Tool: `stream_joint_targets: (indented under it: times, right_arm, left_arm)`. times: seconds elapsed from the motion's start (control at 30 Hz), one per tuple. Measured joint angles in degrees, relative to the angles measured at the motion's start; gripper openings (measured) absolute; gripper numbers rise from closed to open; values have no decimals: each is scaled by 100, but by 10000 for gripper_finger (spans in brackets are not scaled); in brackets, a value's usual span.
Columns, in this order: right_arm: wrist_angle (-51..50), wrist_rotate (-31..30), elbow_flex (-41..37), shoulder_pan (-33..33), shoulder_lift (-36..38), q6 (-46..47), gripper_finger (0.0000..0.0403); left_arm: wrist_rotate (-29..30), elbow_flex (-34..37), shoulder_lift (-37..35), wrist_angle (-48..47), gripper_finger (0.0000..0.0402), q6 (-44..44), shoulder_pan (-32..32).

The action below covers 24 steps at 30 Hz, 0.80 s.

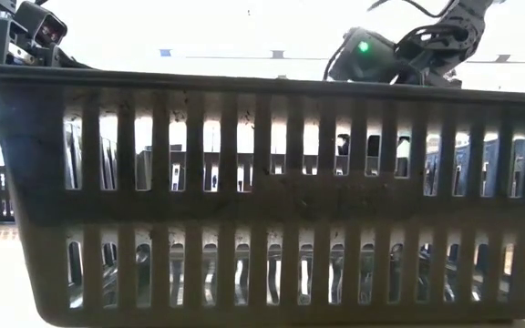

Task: Pick & Place Travel size toiletries
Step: Put the left pack of cotton buds into the top middle black bin

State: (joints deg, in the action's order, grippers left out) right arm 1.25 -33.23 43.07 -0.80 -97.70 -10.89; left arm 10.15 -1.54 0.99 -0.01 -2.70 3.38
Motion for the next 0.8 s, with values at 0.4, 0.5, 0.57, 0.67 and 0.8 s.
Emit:
stream_joint_targets:
  times: [0.4, 0.5, 0.57, 0.67, 0.8]
  right_arm:
    - [53, 32, 4, -33, 1378, 563, 3]
    - [80, 153, 6, -33, 1810, 834, 3]
    - [78, 247, 6, -33, 2080, 1003, 3]
    - [95, 431, 6, -33, 2394, 1187, 3]
    - [289, 473, 6, -33, 2660, 1359, 3]
  left_arm:
    - [-9, 0, -1, 13, 10, 7, 0]
    - [-8, 1, 0, 18, 10, 7, 2]
    - [-7, 1, 0, 19, 10, 7, 0]
    - [-4, 2, -1, 20, 10, 5, 1]
    - [2, 2, -1, 27, 10, 0, 1]
